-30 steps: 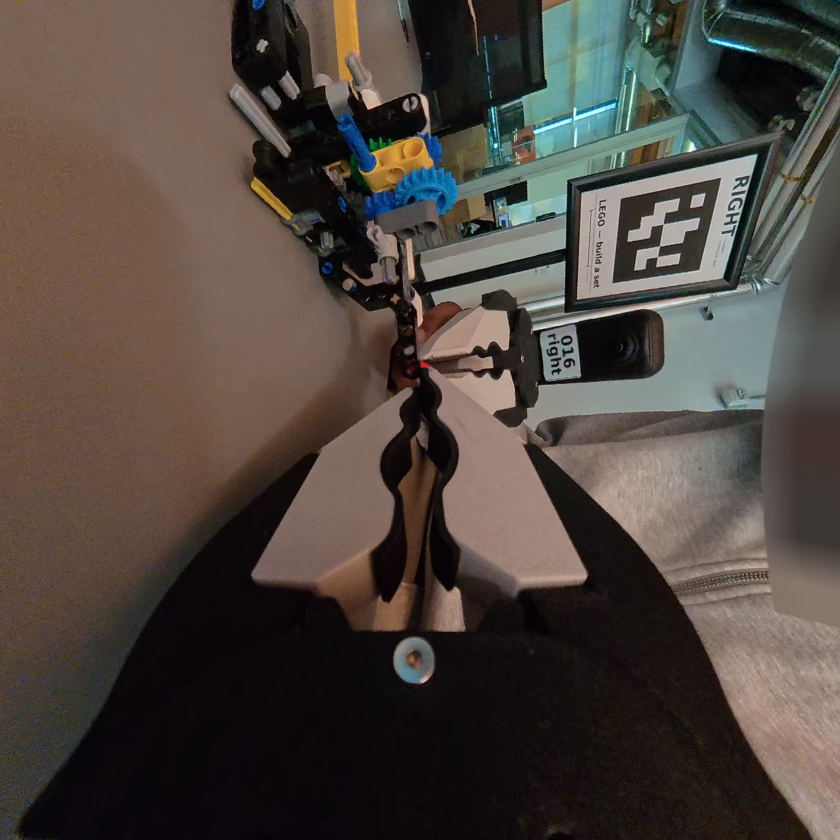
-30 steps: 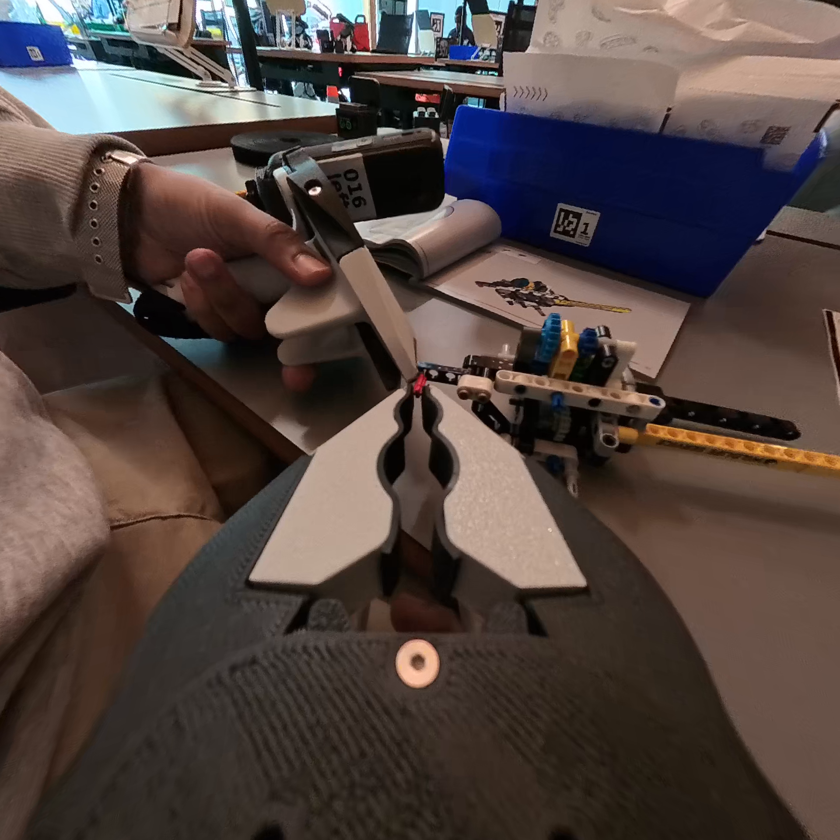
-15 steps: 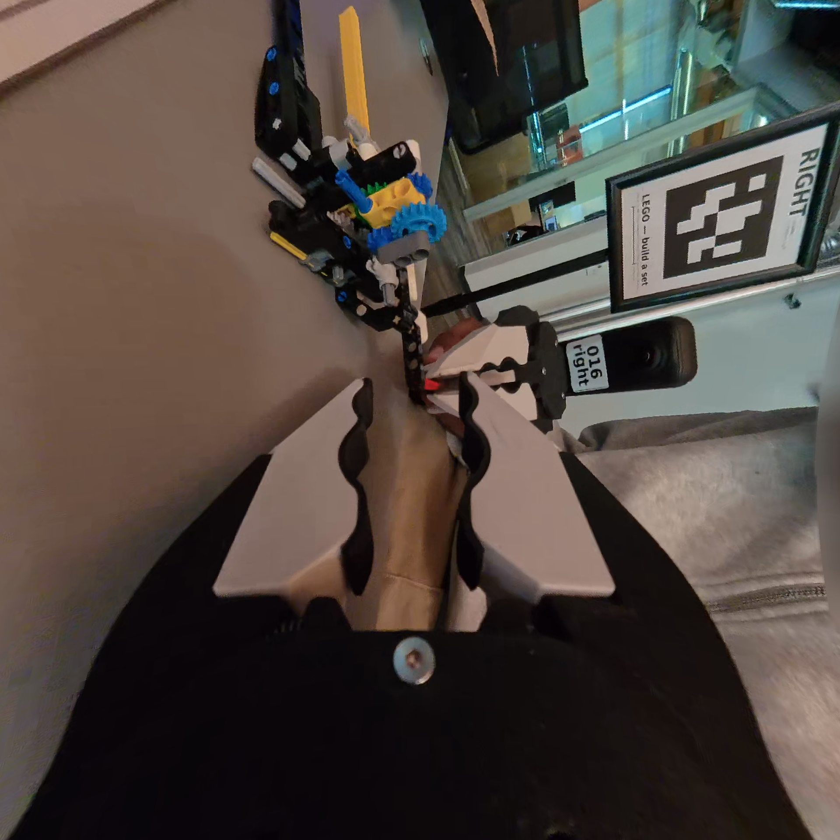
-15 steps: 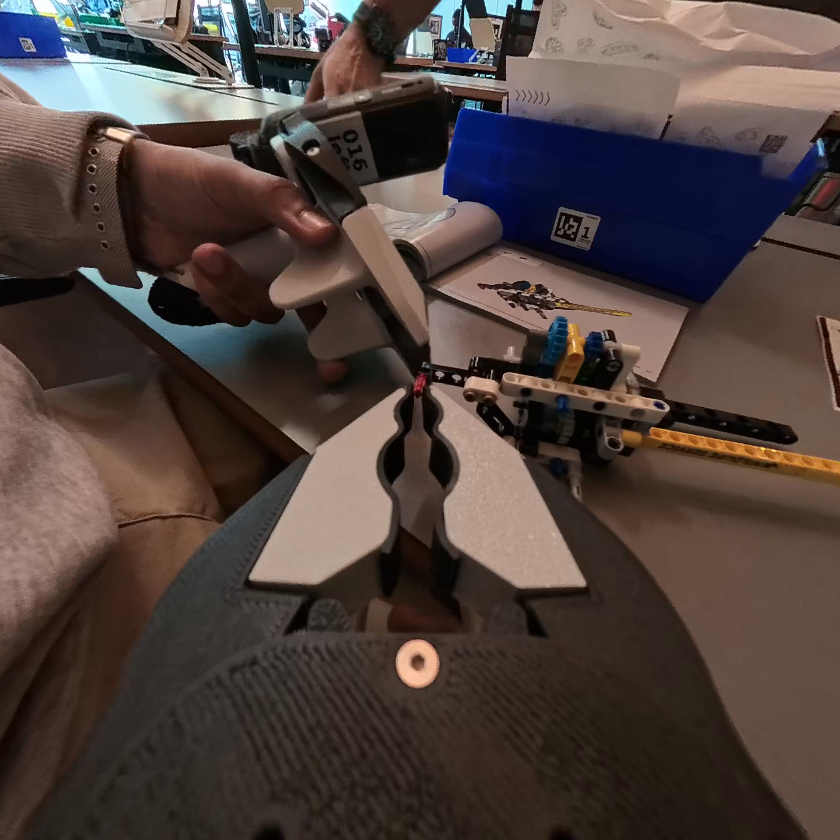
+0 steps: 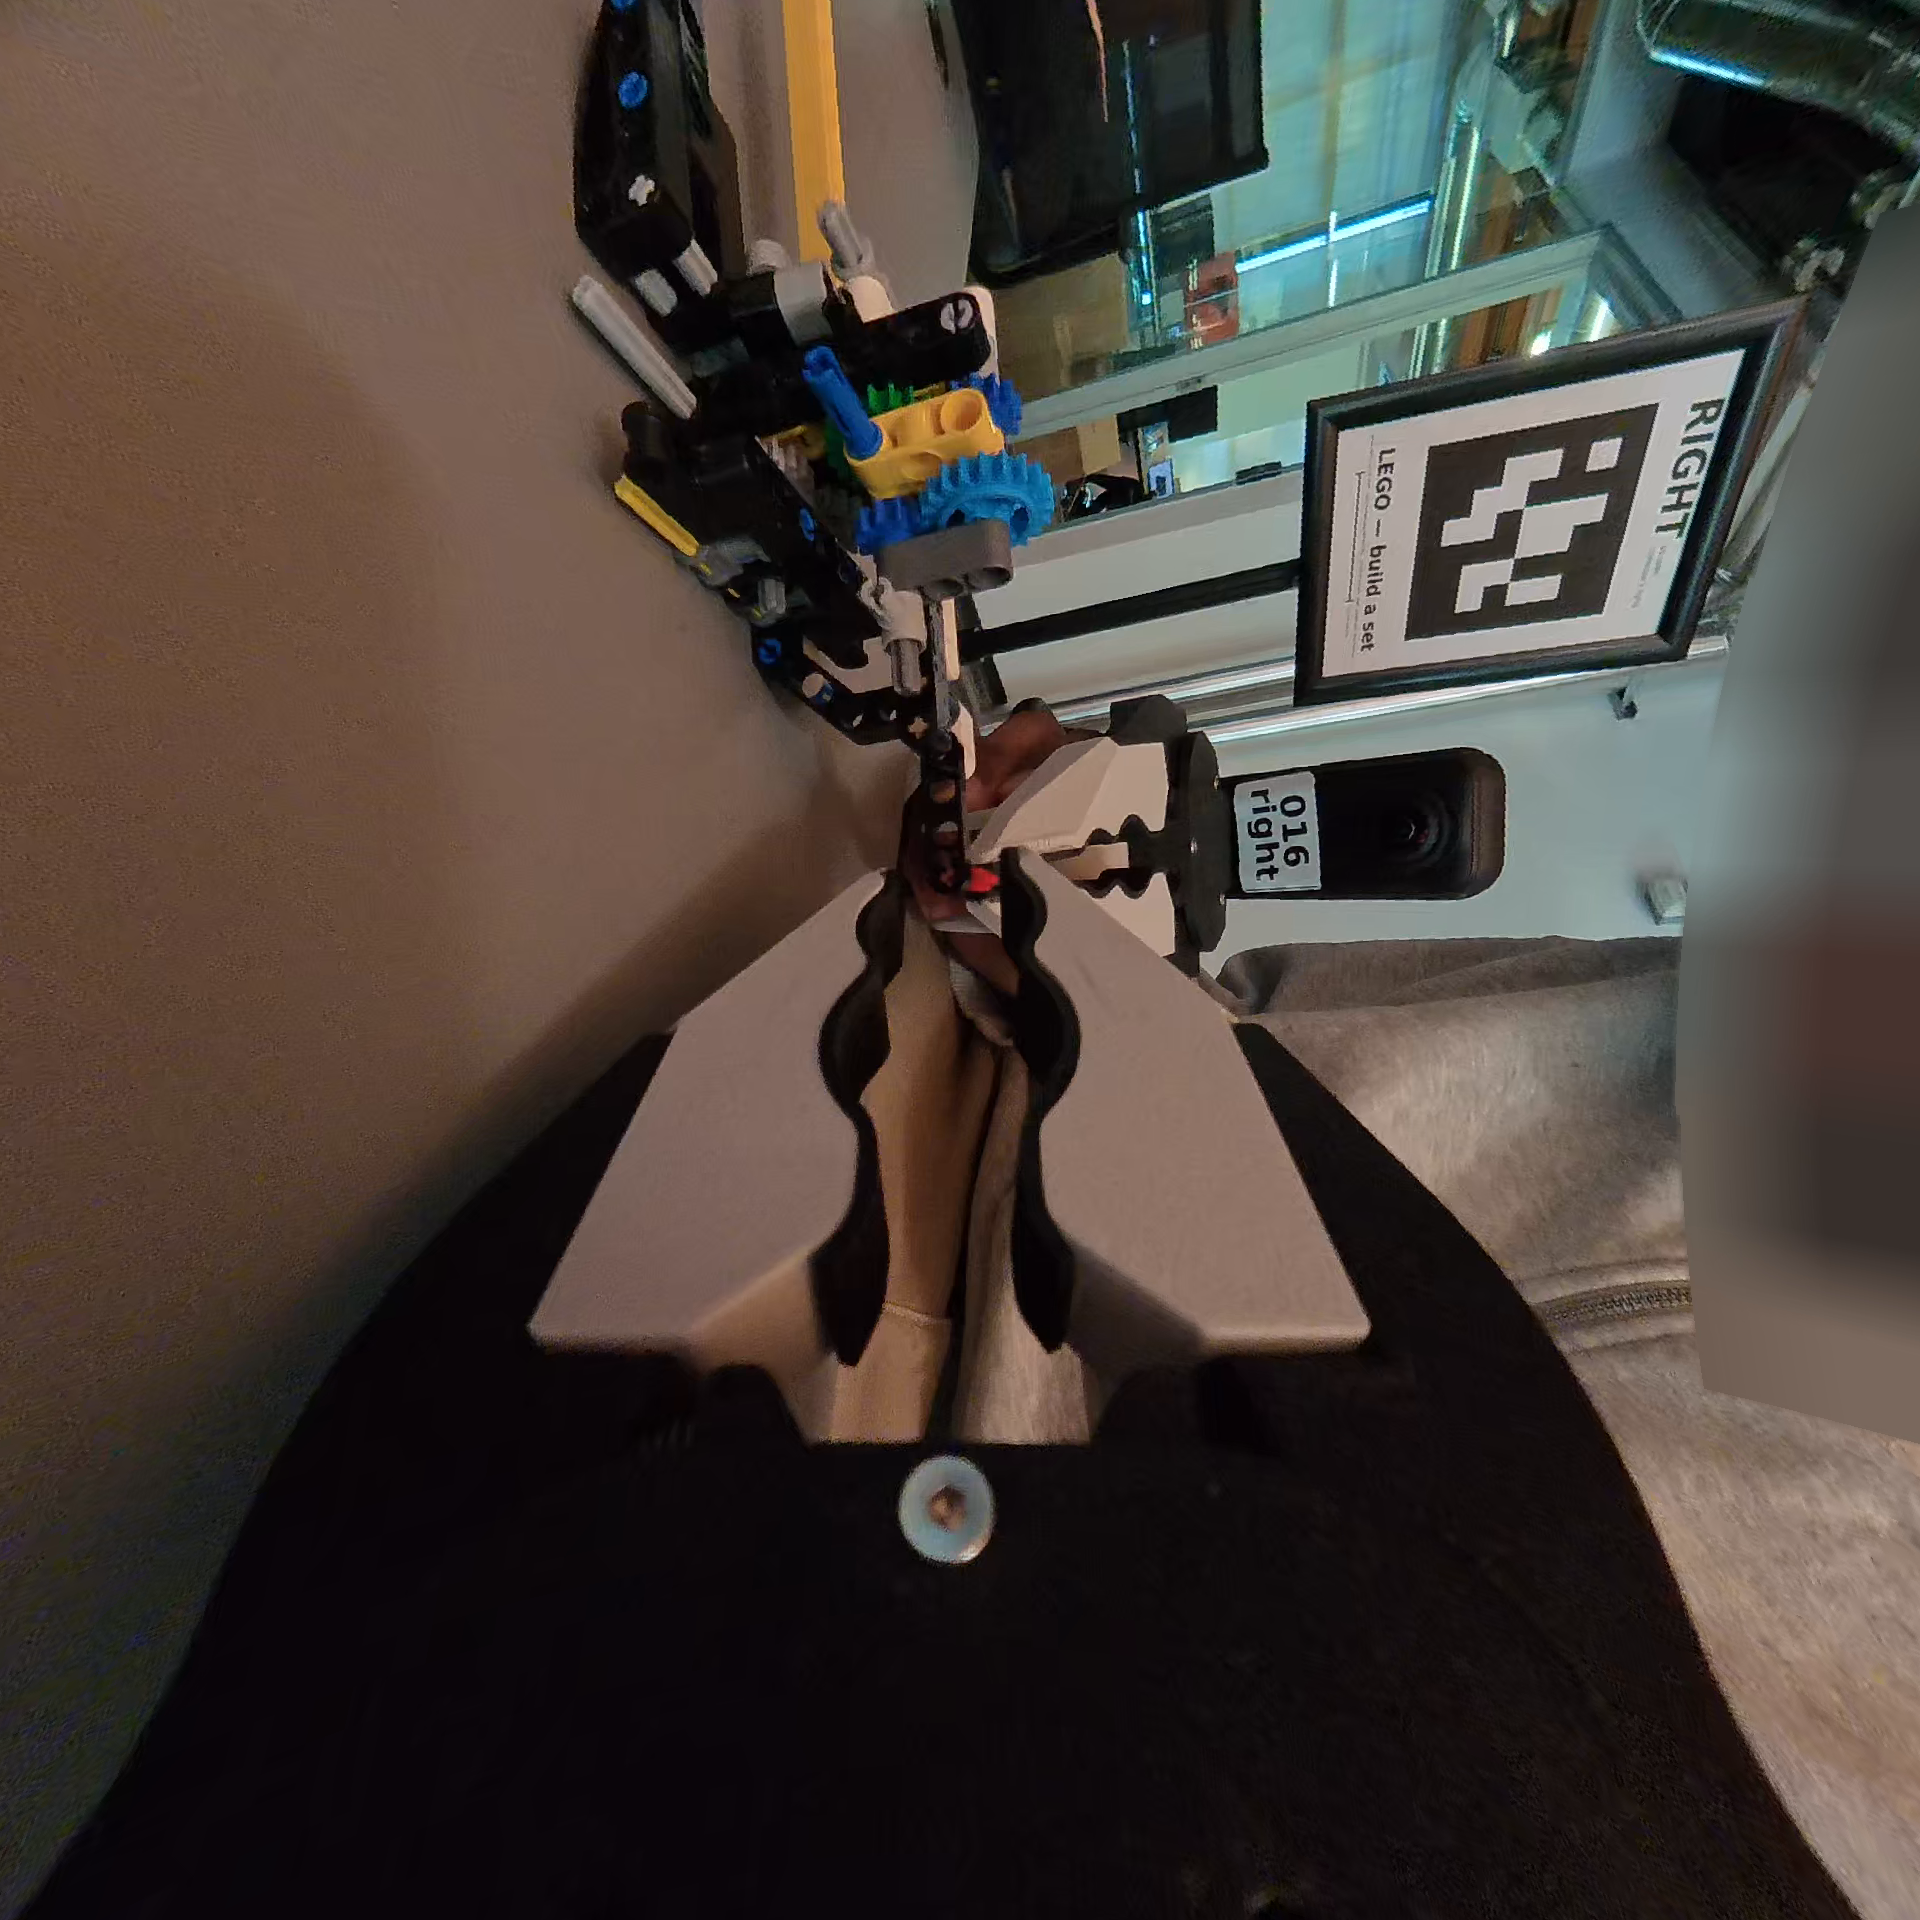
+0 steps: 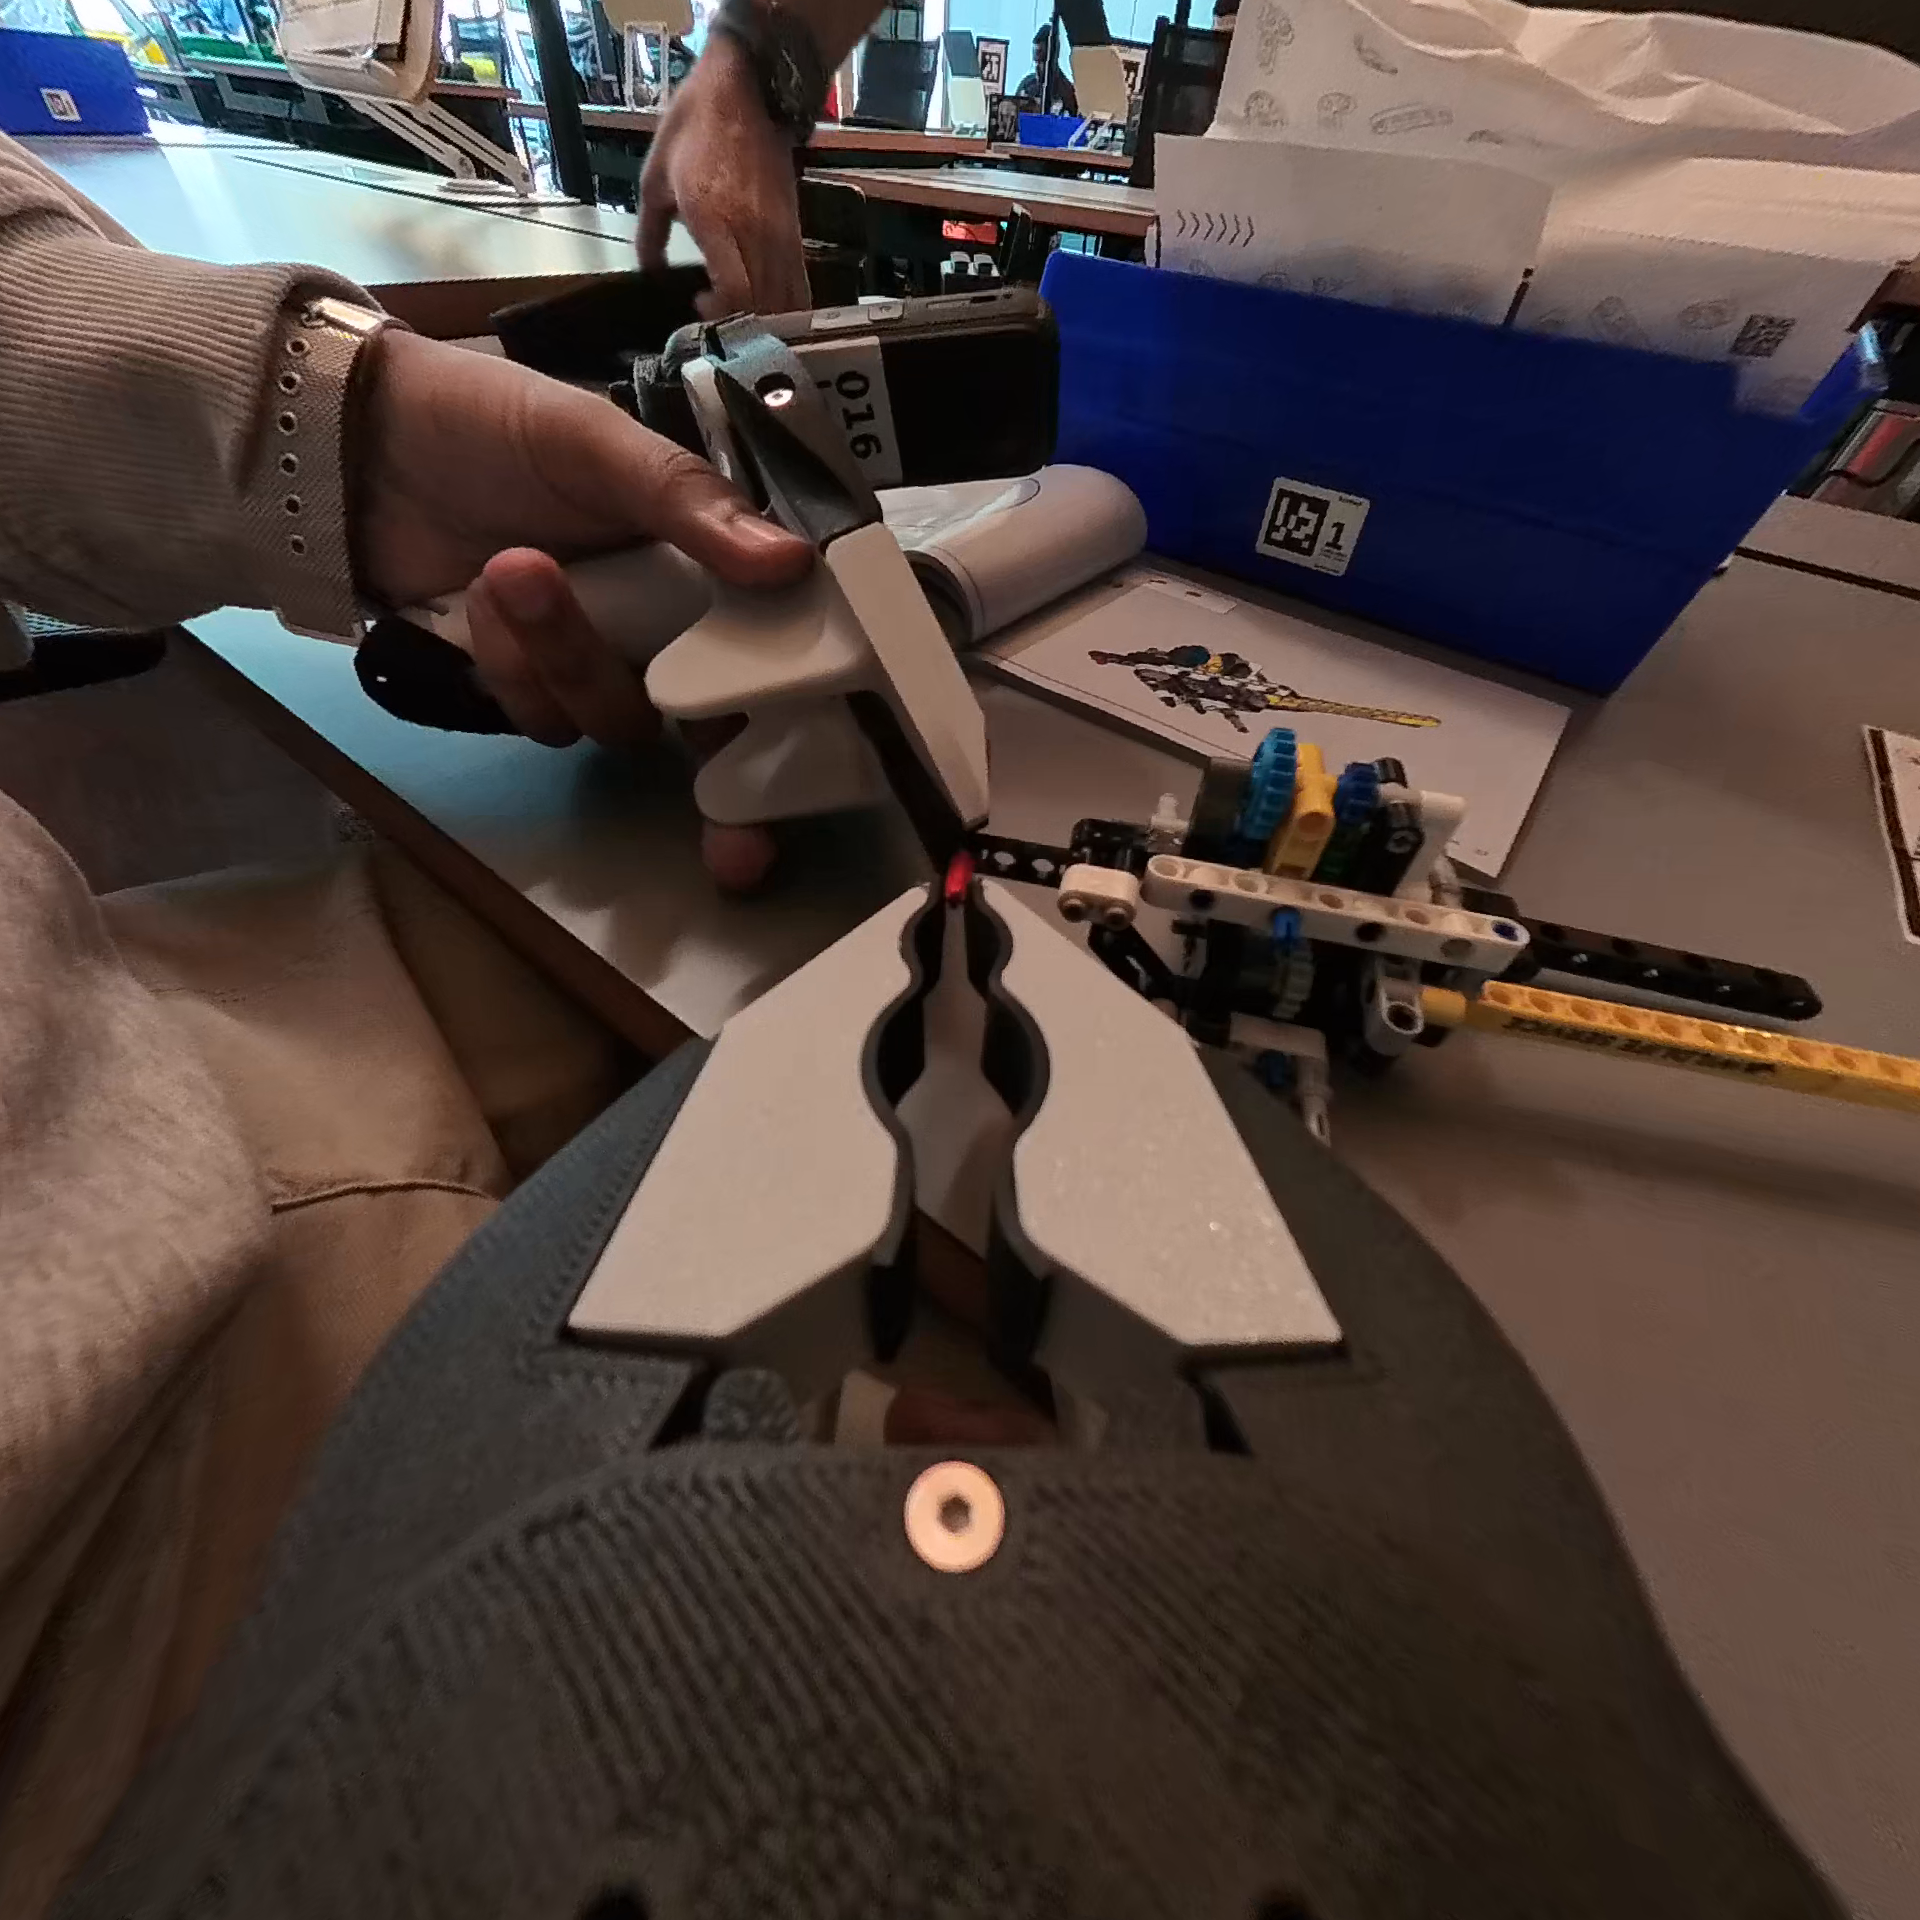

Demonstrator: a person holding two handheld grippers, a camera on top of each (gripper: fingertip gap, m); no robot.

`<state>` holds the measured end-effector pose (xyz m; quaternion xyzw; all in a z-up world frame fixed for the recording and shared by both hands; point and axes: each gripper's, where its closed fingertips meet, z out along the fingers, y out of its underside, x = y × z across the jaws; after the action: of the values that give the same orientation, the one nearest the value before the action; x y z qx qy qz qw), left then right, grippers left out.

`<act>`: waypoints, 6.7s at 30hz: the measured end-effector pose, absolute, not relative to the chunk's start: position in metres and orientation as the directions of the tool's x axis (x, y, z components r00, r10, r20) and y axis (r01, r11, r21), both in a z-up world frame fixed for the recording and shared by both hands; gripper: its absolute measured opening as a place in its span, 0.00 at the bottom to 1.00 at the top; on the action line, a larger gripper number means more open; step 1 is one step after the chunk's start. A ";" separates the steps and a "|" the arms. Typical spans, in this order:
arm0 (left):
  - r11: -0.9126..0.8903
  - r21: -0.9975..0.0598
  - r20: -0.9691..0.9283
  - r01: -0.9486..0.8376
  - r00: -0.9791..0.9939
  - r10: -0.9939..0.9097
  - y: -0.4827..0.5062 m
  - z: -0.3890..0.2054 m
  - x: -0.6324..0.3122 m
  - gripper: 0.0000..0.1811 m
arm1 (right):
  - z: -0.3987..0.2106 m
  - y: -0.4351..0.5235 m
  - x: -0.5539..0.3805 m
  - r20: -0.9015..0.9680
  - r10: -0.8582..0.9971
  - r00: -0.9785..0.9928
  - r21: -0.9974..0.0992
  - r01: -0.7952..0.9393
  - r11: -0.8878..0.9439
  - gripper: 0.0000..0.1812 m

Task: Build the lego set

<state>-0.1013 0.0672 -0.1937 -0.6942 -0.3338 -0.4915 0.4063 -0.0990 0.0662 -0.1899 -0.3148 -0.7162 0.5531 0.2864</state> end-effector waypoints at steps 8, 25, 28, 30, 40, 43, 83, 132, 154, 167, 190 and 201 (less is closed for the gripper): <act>-0.454 -0.213 0.964 0.865 0.262 0.048 0.068 -0.194 -0.101 0.05 | -0.191 0.066 -0.100 0.065 0.770 -0.635 -0.971 0.137 0.195 0.01; -0.454 -0.198 0.970 0.869 0.240 0.035 0.068 -0.194 -0.101 0.05 | -0.191 0.066 -0.101 0.069 0.773 -0.631 -0.971 0.135 0.197 0.01; -0.448 -0.213 0.966 0.868 0.257 0.040 0.068 -0.195 -0.101 0.05 | -0.192 0.066 -0.101 0.067 0.773 -0.631 -0.971 0.138 0.196 0.01; -0.447 -0.216 0.964 0.868 0.262 0.043 0.068 -0.196 -0.101 0.05 | -0.192 0.066 -0.101 0.062 0.771 -0.633 -0.971 0.139 0.192 0.01; -0.446 -0.216 0.963 0.868 0.264 0.047 0.069 -0.196 -0.101 0.05 | -0.193 0.067 -0.101 0.031 0.767 -0.640 -0.976 0.146 0.162 0.01; -0.449 -0.210 0.965 0.869 0.258 0.047 0.069 -0.196 -0.101 0.05 | -0.193 0.067 -0.101 0.022 0.766 -0.642 -0.977 0.148 0.152 0.01; -0.464 -0.205 0.968 0.862 0.247 0.031 0.069 -0.194 -0.100 0.05 | -0.191 0.067 -0.100 -0.037 0.704 -0.709 -0.978 0.172 0.121 0.01; -0.434 -0.166 0.980 0.886 0.196 0.026 0.067 -0.191 -0.109 0.07 | -0.188 0.065 -0.099 0.119 0.745 -0.657 -0.971 0.081 0.226 0.01; -0.462 -0.153 0.982 0.874 0.186 0.027 0.066 -0.193 -0.105 0.05 | -0.188 0.062 -0.099 0.133 0.749 -0.649 -0.969 0.073 0.236 0.01; -0.465 -0.155 0.982 0.872 0.188 0.025 0.066 -0.193 -0.104 0.05 | -0.188 0.063 -0.100 0.119 0.751 -0.649 -0.972 0.077 0.221 0.01; -0.469 -0.164 0.980 0.868 0.198 0.025 0.067 -0.193 -0.103 0.05 | -0.191 0.066 -0.102 0.016 0.742 -0.670 -0.981 0.135 0.143 0.01; -0.486 -0.153 0.982 0.861 0.188 0.023 0.066 -0.193 -0.100 0.05 | -0.191 0.067 -0.101 -0.037 0.722 -0.691 -0.983 0.153 0.097 0.01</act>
<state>-0.0998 0.0663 -0.1931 -0.6681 -0.3307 -0.5445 0.3844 -0.1013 0.0665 -0.1906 -0.3120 -0.7009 0.5953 0.2388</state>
